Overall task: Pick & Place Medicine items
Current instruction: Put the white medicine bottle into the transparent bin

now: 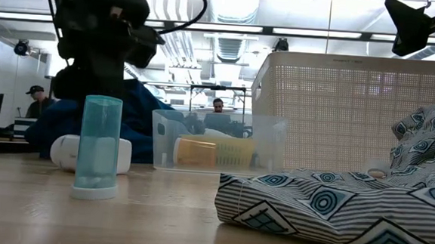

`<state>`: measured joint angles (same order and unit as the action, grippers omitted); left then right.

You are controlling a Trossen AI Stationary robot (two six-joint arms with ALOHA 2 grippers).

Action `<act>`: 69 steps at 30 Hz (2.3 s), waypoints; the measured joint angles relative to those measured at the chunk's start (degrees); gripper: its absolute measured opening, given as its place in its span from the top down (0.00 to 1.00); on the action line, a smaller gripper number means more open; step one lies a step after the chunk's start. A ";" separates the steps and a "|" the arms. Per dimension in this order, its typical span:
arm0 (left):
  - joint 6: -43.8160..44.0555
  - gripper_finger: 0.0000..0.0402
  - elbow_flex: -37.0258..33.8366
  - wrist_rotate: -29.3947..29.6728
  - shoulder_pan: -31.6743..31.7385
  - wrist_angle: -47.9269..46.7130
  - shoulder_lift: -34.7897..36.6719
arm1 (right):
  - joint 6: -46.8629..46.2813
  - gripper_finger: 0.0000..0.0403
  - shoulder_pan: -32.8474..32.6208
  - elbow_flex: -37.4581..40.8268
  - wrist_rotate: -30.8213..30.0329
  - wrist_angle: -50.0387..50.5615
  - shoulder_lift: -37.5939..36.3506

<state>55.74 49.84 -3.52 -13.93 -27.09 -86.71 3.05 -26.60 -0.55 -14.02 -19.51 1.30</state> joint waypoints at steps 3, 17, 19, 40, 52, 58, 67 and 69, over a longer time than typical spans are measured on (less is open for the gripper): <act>-6.04 0.47 0.02 3.02 -0.23 0.23 0.57 | 0.00 0.06 -0.01 -0.01 -0.02 -0.02 0.00; -17.02 0.47 -1.90 11.11 -2.25 -0.55 6.81 | 0.00 0.06 0.00 0.00 -0.02 -0.01 0.00; -17.02 0.47 -3.33 11.79 -2.60 -0.55 7.87 | 0.00 0.06 0.01 -0.01 -0.01 -0.01 0.00; -37.59 0.41 -9.79 11.27 -3.00 -5.82 11.23 | 0.00 0.06 -0.01 -0.01 -0.02 0.02 0.00; -41.46 0.30 -10.67 8.84 -3.02 -2.60 11.23 | 0.00 0.06 -0.01 -0.01 0.00 0.02 0.00; -43.82 0.30 -14.72 8.84 -2.99 1.41 11.23 | 0.00 0.06 -0.01 -0.01 -0.01 0.01 0.00; -43.99 0.31 -18.17 8.87 -2.91 7.48 11.23 | 0.00 0.06 -0.01 0.01 0.00 0.02 0.00; -44.51 0.31 -18.74 8.86 -2.91 8.46 11.21 | 0.00 0.06 -0.01 -0.01 0.00 0.02 0.00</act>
<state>11.23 31.11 5.34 -16.84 -18.63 -75.50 3.05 -26.61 -0.56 -14.02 -19.49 1.30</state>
